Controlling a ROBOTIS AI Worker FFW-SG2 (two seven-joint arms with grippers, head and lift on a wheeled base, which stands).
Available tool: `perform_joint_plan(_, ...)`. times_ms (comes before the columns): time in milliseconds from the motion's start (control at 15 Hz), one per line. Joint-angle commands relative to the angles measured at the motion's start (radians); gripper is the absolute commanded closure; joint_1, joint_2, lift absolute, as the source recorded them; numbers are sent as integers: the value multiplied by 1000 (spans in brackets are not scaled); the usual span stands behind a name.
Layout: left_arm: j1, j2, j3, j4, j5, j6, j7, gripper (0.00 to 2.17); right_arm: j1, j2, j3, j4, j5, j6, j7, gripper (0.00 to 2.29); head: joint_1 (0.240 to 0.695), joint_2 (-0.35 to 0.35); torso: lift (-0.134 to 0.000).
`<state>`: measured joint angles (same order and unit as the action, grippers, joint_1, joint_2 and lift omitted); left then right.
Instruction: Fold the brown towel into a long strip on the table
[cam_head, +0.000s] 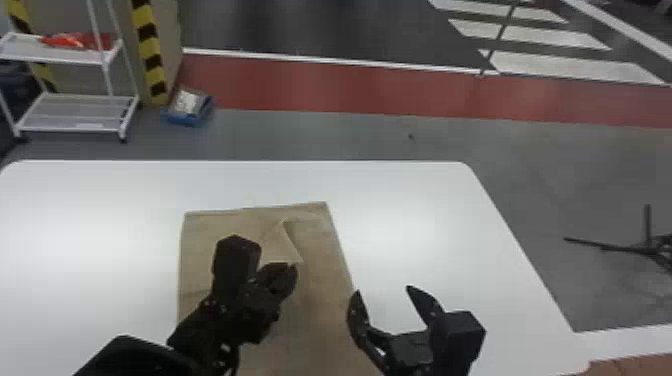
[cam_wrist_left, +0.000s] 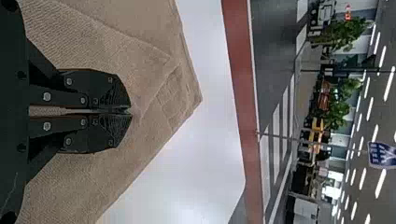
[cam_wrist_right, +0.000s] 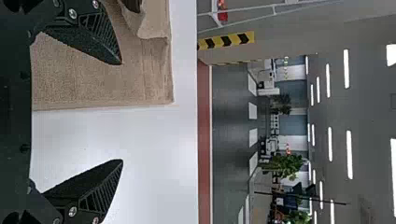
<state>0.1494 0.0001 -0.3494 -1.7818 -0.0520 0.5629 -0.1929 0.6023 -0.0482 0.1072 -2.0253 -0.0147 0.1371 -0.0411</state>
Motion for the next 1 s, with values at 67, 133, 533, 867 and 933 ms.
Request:
perform_joint_plan(67,-17,-3,-2,35,6,-51,33,-2,1,-1,-1,10,-4,19,4,147,695,-235,-57)
perform_joint_plan(133,-5,-3,20,28,9,-70,44,-2,-2,-4,-1,16,-10,22,12,147,695,-238,-57)
perform_joint_plan(533,88,-3,217,-68,87,-165,9,39,-105,1,42,154,-5,-27,58,218,695,-128,-57)
perform_joint_plan(867,137,-3,313,-44,78,-327,3,39,-332,4,103,442,-11,-107,159,319,695,32,-57)
perform_joint_plan(933,144,-3,317,-37,78,-340,1,39,-371,8,114,494,-13,-110,179,319,695,51,-57)
